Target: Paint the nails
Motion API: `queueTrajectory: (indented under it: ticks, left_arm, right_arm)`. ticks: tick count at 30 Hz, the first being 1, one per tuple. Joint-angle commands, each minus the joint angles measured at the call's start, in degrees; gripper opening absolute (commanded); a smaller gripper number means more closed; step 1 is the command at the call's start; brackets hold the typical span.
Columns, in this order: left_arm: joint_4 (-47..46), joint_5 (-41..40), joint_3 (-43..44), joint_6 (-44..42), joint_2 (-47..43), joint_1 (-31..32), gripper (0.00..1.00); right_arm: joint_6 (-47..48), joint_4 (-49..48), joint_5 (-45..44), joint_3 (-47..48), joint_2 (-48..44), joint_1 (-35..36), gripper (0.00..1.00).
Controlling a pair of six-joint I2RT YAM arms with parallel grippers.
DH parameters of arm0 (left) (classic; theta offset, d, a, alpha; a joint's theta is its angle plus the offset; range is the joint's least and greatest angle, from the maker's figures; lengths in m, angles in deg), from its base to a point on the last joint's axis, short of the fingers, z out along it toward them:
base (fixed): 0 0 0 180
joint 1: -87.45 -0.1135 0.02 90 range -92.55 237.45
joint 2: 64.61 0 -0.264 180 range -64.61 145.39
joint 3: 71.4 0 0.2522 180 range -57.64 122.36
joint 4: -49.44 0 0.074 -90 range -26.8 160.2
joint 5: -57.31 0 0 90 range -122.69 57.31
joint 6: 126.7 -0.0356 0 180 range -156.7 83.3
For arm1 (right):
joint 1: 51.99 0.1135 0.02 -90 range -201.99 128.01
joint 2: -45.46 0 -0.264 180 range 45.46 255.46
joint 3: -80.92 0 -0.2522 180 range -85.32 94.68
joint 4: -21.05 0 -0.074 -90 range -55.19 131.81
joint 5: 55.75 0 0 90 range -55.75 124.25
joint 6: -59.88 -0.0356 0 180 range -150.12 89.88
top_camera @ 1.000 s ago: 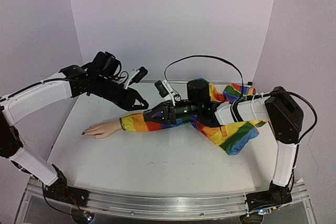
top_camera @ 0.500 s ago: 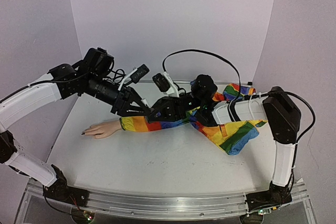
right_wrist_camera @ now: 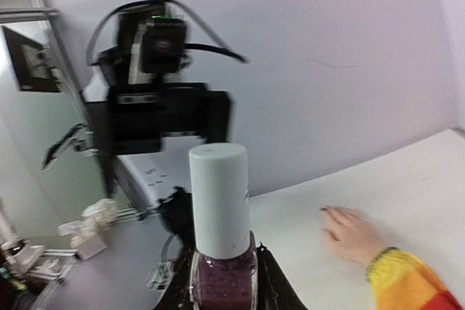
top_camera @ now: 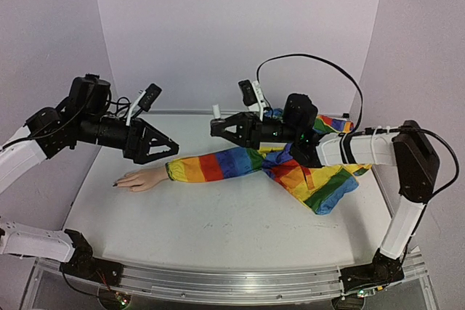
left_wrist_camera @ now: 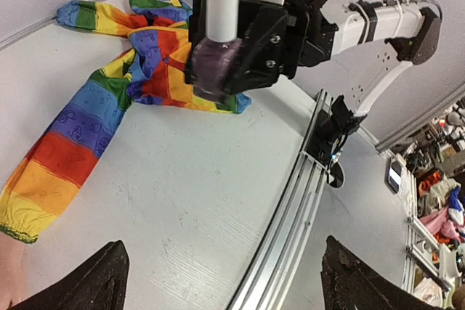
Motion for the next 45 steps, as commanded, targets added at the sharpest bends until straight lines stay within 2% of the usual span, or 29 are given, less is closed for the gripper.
queueTrajectory:
  ticks: [1, 4, 8, 10, 12, 16, 19, 22, 25, 32, 35, 40, 45]
  left_arm:
    - [-11.4, -8.0, -2.8, 11.3, -3.7, 0.1, 0.92]
    - [-17.7, -11.0, -3.5, 18.5, -2.8, 0.4, 0.81]
    - [-23.3, -19.2, -2.8, 24.1, -0.3, 2.4, 0.82]
    - [-24.1, -24.7, -2.1, 25.6, 0.9, 3.8, 0.83]
    - [-25.2, -26.4, -1.5, 26.1, 2.8, 4.3, 0.83]
    - [-25.3, -26.9, -0.6, 26.3, 5.6, 4.9, 0.82]
    - [-26.5, -26.5, -0.8, 27.1, 6.5, 5.0, 0.76]
    - [-27.3, -25.5, -0.3, 25.4, 7.2, 5.1, 0.67]
    - [-27.3, -25.8, -0.7, 25.2, 6.8, 5.1, 0.63]
    - [-27.4, -24.1, 0.1, 25.6, 9.0, 5.1, 0.64]
    - [-27.4, -24.0, 0.4, 25.7, 9.8, 5.1, 0.54]
    - [-27.4, -24.0, 1.0, 24.1, 10.1, 5.2, 0.43]
    - [-27.4, -23.5, 0.9, 23.2, 10.8, 5.3, 0.41]
  right_arm:
    - [16.8, 18.3, -25.0, 1.3, -7.0, 1.3, 0.0]
    - [20.2, 23.0, -42.1, 1.3, -8.0, 4.3, 0.0]
    - [23.7, 25.9, -63.7, 2.1, -7.3, 9.8, 0.0]
    - [24.0, 26.1, -70.1, 2.3, -6.9, 11.6, 0.0]
    - [24.6, 26.2, -73.5, 3.0, -6.2, 13.2, 0.0]
    - [27.2, 27.6, -75.0, 6.3, -4.2, 16.2, 0.0]
    - [28.3, 27.8, -74.6, 7.7, -2.9, 17.6, 0.0]
    - [28.4, 27.9, -72.9, 8.8, -2.2, 18.2, 0.0]
    - [28.9, 28.3, -72.3, 9.6, -1.8, 18.8, 0.0]
    - [28.8, 28.4, -70.6, 10.0, -1.4, 19.3, 0.0]
    - [29.0, 28.4, -70.4, 9.9, -1.5, 19.4, 0.0]
    - [29.1, 28.4, -70.1, 9.6, -1.7, 19.5, 0.0]
    - [29.3, 28.4, -69.5, 9.7, -1.5, 19.5, 0.0]
